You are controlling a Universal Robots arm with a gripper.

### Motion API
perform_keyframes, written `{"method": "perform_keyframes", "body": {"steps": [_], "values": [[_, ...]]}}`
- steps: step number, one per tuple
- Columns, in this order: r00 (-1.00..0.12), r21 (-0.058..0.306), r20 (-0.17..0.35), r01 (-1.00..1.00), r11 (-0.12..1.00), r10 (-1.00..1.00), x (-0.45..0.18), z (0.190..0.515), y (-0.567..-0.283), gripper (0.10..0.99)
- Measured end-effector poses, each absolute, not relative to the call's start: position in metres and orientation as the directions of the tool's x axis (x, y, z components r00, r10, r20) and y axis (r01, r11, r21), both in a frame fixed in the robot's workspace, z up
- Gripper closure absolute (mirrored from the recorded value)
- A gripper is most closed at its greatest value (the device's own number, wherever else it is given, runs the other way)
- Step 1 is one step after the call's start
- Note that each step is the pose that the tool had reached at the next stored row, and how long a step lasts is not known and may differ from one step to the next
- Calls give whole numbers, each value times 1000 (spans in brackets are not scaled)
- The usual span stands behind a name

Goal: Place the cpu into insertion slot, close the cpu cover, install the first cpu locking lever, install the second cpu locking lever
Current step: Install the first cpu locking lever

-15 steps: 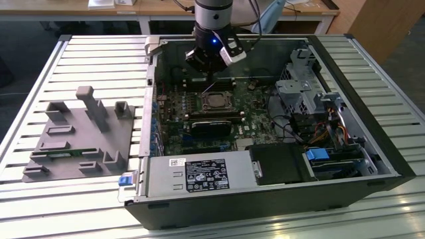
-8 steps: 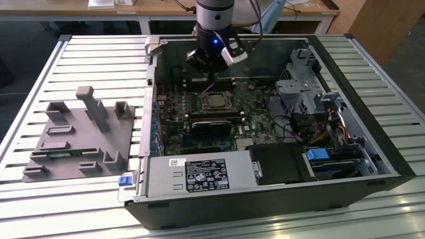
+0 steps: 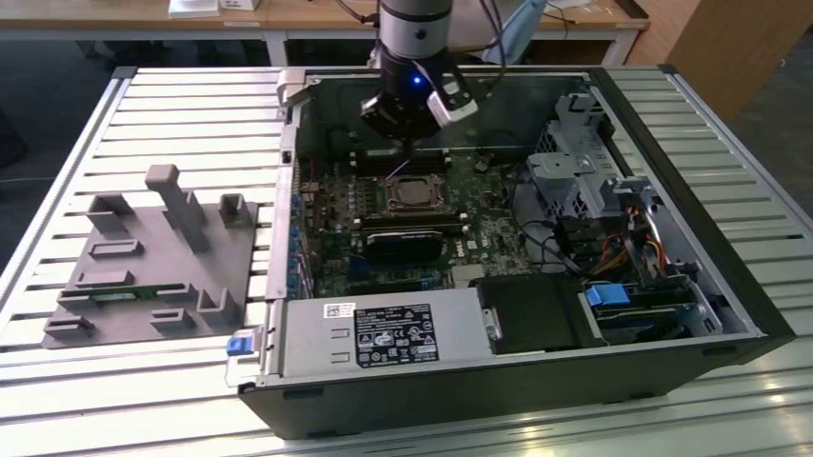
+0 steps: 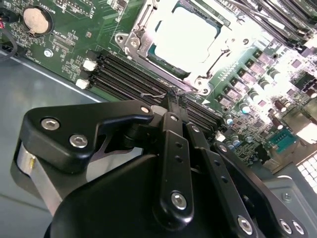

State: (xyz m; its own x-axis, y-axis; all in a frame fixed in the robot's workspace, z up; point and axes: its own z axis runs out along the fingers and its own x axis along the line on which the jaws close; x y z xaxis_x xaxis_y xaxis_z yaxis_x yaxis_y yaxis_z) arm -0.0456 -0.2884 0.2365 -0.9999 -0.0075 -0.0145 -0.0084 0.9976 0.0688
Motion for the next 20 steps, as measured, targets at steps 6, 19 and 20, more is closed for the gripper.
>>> {"method": "perform_keyframes", "body": {"steps": [6, 19, 20], "values": [[-1000, 69, -14, -8, 998, -7, -40, 235, -288, 980], [-1000, 69, -11, -8, 998, -8, -28, 225, -288, 980], [-1000, 69, -11, -8, 998, -7, -27, 224, -288, 980]]}}
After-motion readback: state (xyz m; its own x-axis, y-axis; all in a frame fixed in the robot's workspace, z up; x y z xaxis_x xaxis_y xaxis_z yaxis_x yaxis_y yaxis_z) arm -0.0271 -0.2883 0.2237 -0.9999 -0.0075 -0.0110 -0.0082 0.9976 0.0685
